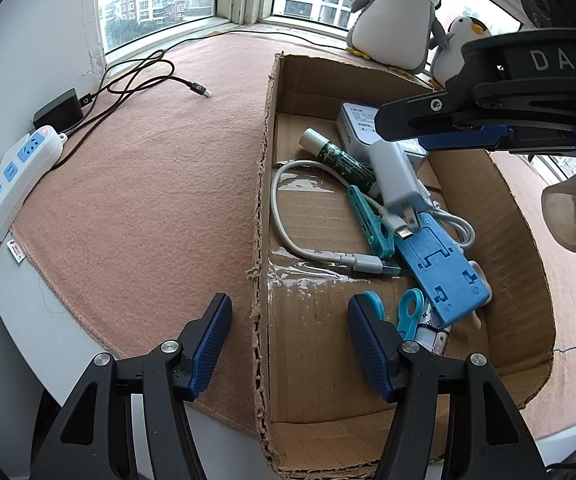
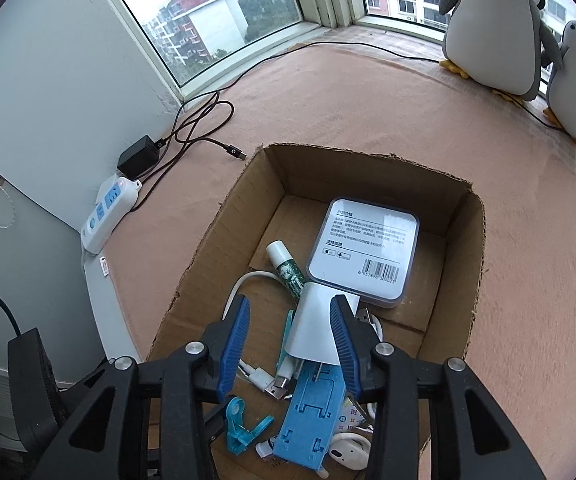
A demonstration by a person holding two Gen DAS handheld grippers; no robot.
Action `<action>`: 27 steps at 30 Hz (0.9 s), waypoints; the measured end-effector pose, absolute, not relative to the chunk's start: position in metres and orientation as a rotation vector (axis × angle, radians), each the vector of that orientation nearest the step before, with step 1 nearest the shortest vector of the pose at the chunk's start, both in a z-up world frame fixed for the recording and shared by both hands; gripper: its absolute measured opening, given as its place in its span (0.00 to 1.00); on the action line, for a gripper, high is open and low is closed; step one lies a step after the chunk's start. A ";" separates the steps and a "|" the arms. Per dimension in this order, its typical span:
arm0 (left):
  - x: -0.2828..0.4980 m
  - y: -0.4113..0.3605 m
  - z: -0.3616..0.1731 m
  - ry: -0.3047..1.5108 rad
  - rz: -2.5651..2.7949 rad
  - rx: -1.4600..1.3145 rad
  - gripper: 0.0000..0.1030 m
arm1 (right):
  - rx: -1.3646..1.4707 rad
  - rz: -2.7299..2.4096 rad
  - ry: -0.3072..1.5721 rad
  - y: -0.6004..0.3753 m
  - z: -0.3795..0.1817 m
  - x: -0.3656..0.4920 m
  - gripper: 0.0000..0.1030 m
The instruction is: Organize rigid objects
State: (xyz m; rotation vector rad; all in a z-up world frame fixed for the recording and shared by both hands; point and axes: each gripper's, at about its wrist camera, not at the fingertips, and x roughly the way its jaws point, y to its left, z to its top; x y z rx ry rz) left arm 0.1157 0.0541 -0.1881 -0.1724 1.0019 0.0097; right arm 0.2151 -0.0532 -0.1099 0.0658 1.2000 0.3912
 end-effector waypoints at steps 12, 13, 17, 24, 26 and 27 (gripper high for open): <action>0.114 0.051 -0.188 1.008 0.008 -0.164 0.63 | 0.090 0.352 1.166 -0.070 -0.097 0.195 0.48; 0.113 0.051 -0.188 1.009 0.008 -0.163 0.63 | 0.097 0.346 1.162 -0.073 -0.096 0.191 0.48; 0.113 0.050 -0.188 1.011 0.009 -0.158 0.63 | 0.116 0.315 1.137 -0.087 -0.089 0.177 0.48; 0.113 0.051 -0.186 1.014 0.011 -0.149 0.63 | 0.139 0.216 1.066 -0.125 -0.072 0.145 0.61; 0.113 0.052 -0.186 1.017 0.011 -0.148 0.63 | 0.133 0.168 1.052 -0.137 -0.070 0.133 0.61; 0.114 0.052 -0.186 1.018 0.011 -0.147 0.63 | 0.132 0.150 1.050 -0.141 -0.070 0.129 0.61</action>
